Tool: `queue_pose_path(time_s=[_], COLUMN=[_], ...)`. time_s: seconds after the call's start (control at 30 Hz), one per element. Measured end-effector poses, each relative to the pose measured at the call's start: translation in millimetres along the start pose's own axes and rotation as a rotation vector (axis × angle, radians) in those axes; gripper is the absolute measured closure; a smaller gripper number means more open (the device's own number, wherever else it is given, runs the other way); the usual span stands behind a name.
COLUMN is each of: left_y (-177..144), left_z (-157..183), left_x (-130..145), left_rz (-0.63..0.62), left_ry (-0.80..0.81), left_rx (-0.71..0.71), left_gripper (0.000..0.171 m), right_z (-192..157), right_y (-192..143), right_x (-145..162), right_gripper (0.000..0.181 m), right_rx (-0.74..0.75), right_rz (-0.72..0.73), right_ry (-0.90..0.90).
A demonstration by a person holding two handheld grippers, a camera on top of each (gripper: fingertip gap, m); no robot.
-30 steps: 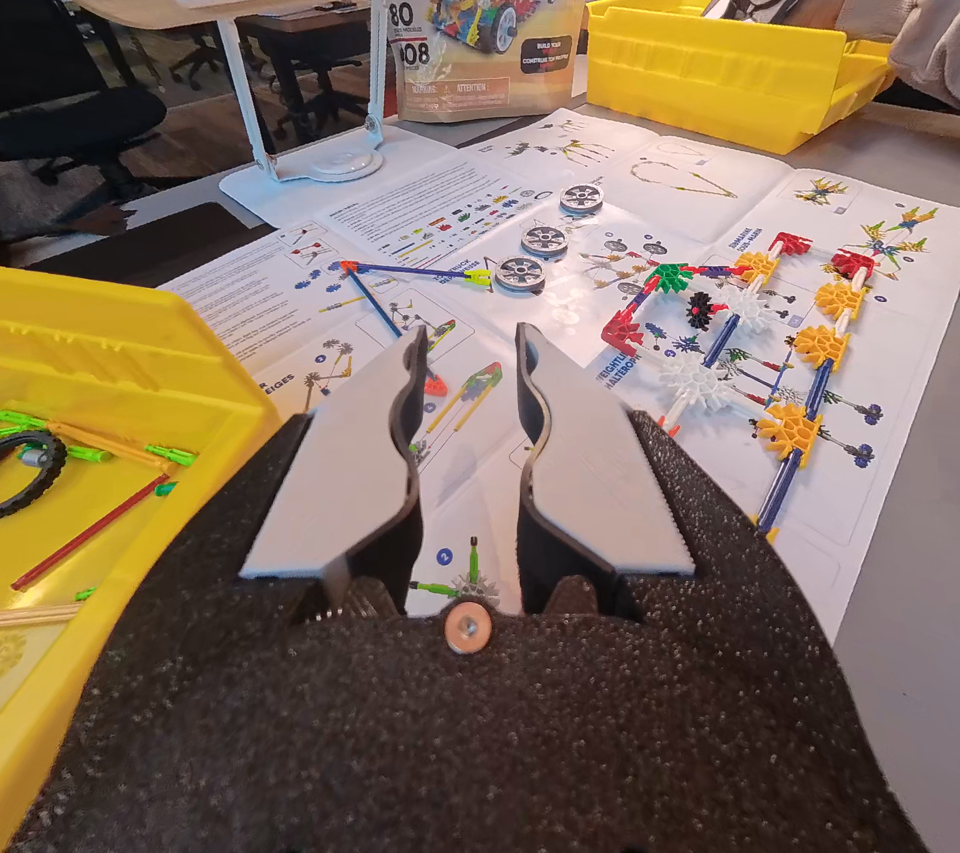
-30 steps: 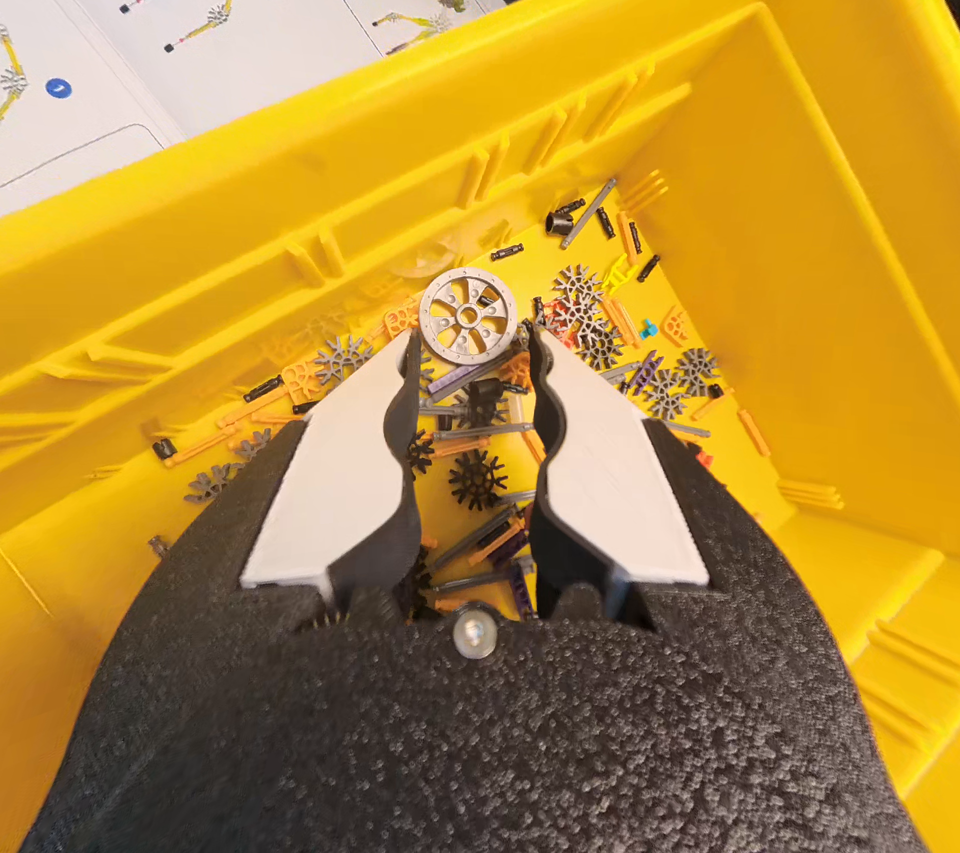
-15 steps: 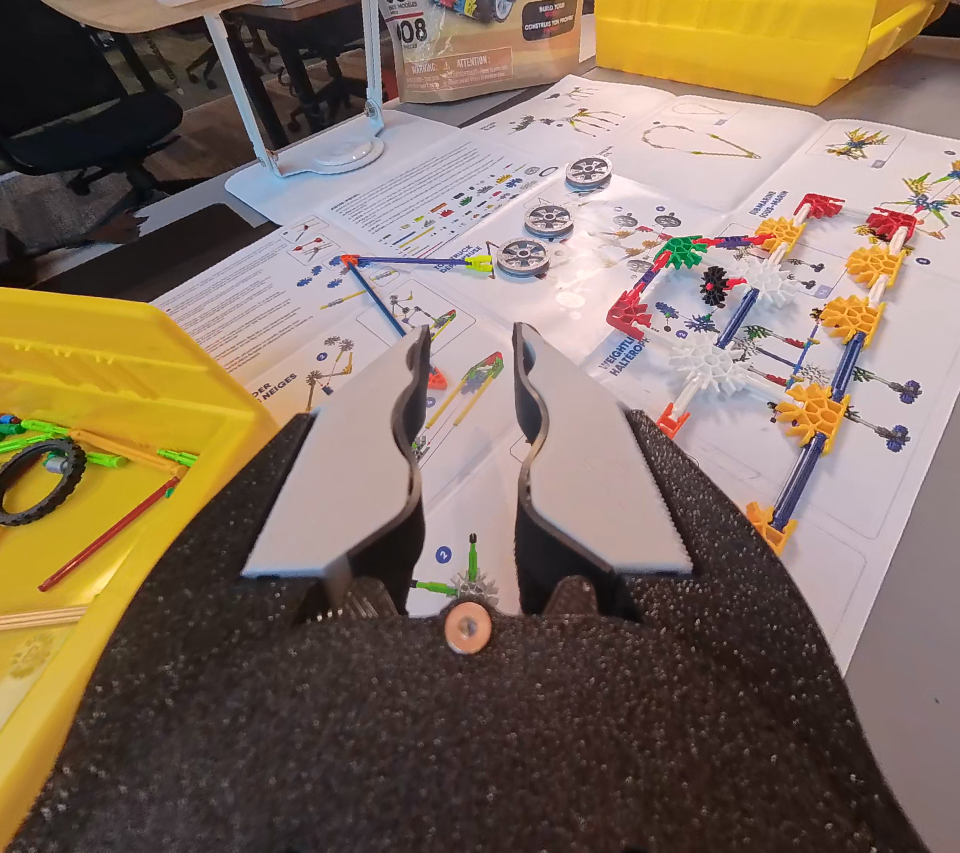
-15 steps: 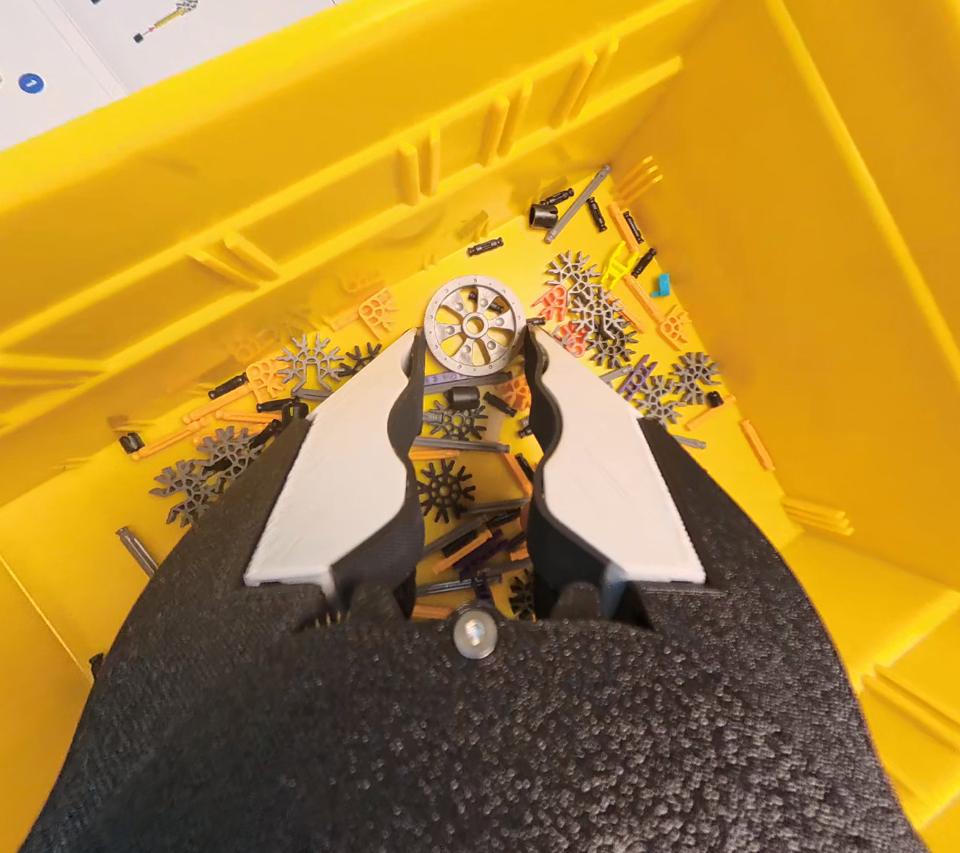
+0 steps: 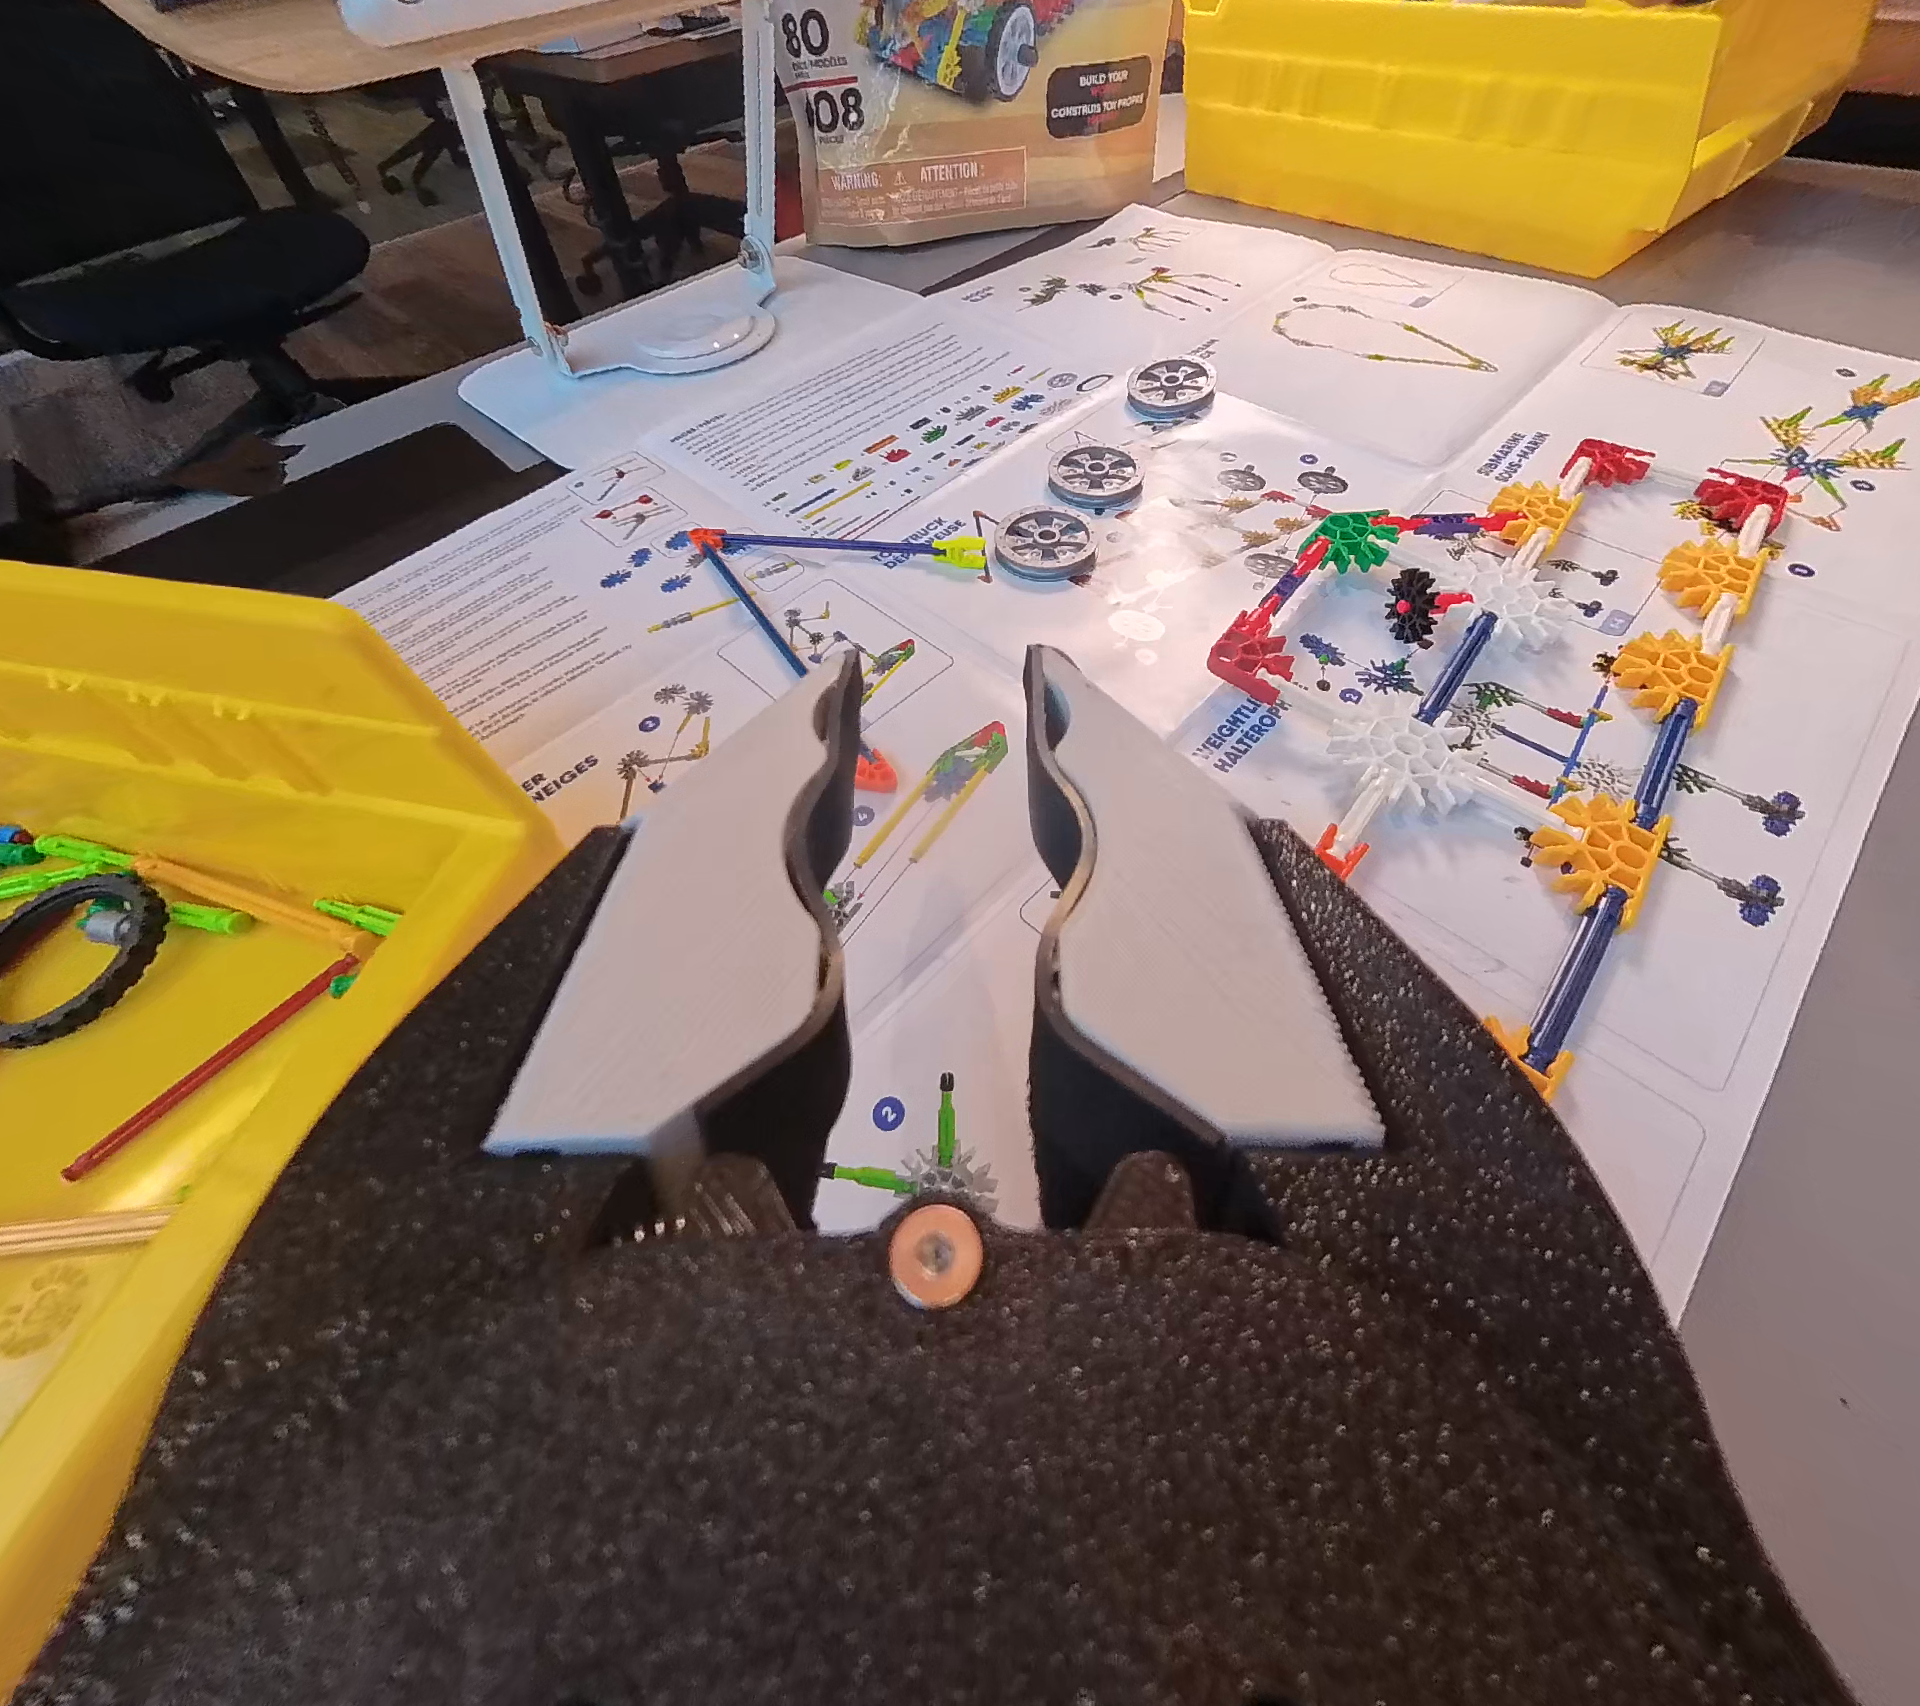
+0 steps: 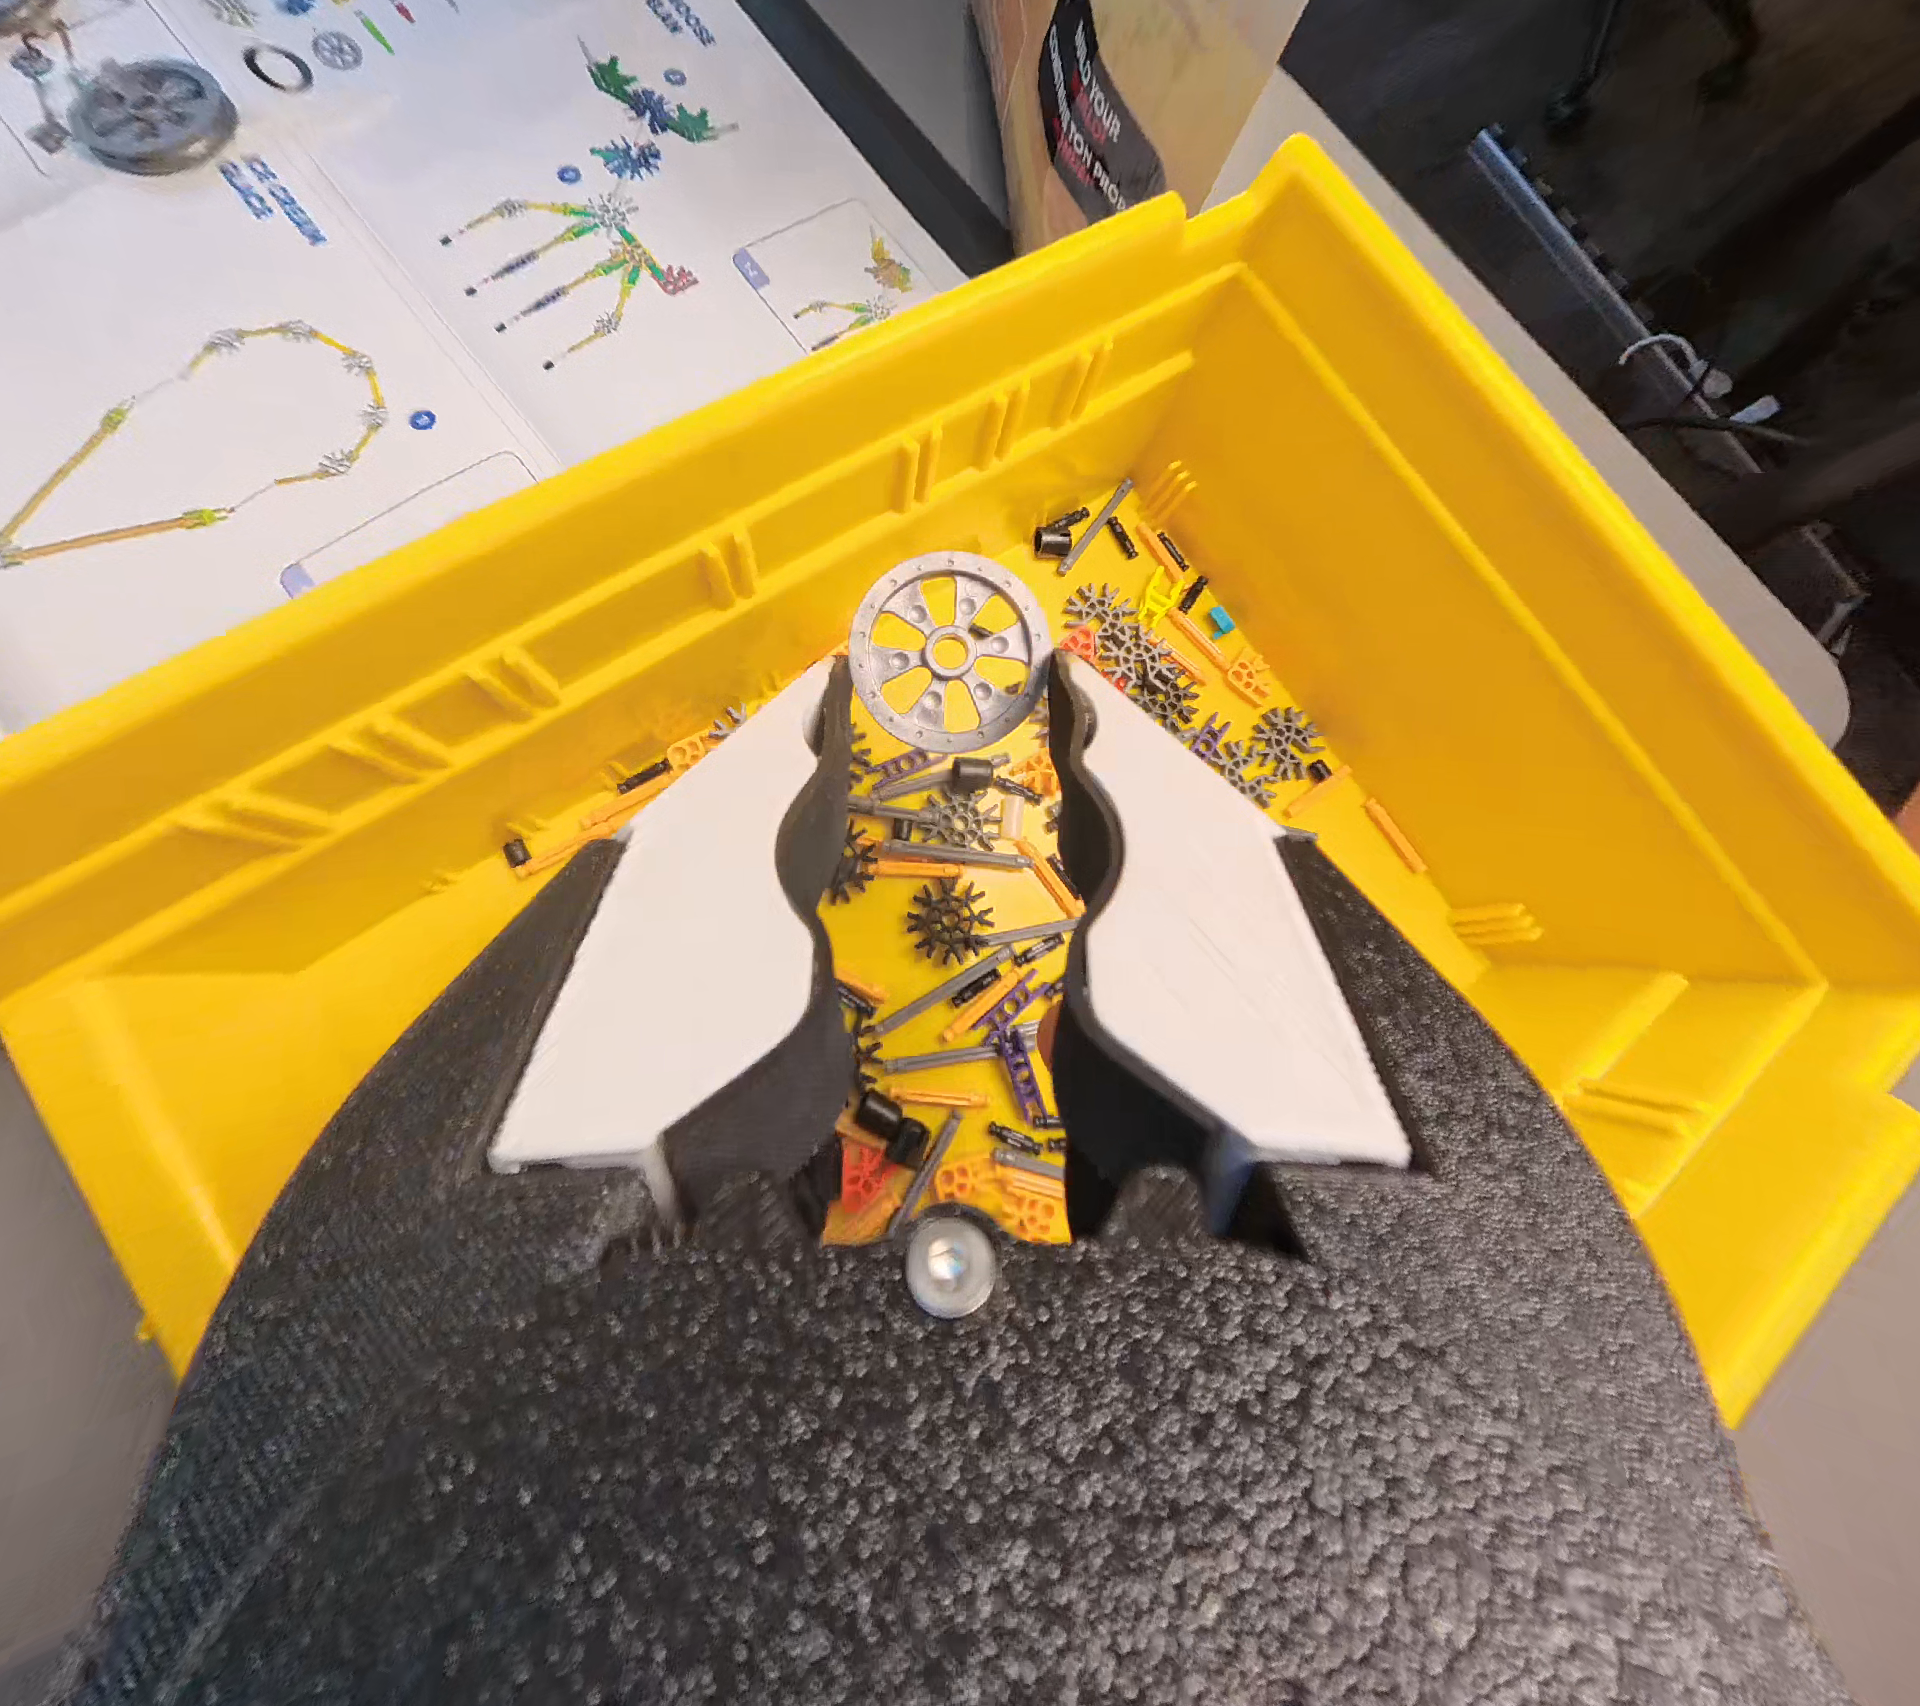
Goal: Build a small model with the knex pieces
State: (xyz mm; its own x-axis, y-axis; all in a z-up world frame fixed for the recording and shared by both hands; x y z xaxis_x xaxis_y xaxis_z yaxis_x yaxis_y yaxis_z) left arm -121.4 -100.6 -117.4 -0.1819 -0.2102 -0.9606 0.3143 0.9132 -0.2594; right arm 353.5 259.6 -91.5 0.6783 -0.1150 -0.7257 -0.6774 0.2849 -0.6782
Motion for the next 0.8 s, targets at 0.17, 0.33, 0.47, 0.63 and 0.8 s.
queue_pose_path(time_s=[0.17, 0.33, 0.47, 0.63, 0.8], left_y=[-1.6, -3.2, -3.1, -2.0, -4.6], left_z=[0.3, 2.0, 2.4, 3.1, 6.9], left_x=[-1.0, -1.7, -1.8, -1.3, -1.4], left_rz=[0.015, 0.028, 0.026, 0.016, 0.018], left_ry=[-0.012, -0.022, -0.041, -0.046, -0.022], left_rx=[0.023, 0.068, 0.109, 0.131, 0.138], left_gripper=[0.143, 0.144, 0.145, 0.144, 0.142], right_z=[-18.8, -46.9, -80.5, -142.4, -209.1], right_y=[-41.6, -73.7, -71.7, -30.6, 52.0], right_x=[-20.3, -29.6, -41.2, -81.1, -102.5], right_gripper=[0.144, 0.144, 0.144, 0.144, 0.144], right_rx=[-0.025, 0.186, 0.262, 0.129, -0.051], right_rz=[0.370, 0.592, 0.569, 0.389, 0.136], right_ry=[0.036, -0.073, -0.180, -0.268, -0.218])
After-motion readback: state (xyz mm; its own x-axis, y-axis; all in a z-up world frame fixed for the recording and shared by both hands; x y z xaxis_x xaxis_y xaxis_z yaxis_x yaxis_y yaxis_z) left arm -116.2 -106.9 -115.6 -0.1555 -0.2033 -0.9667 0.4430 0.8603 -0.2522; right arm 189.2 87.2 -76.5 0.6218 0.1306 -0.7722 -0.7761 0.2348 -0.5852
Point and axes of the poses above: each gripper's, where its closed fingertips meet, y out along the fingers, x out of its underside, z = x × y across the jaws, the point moved 6 cm from there along -y, back along the fingers, and after that the axes turned 4 degrees about -x, right-handed, at the moved point
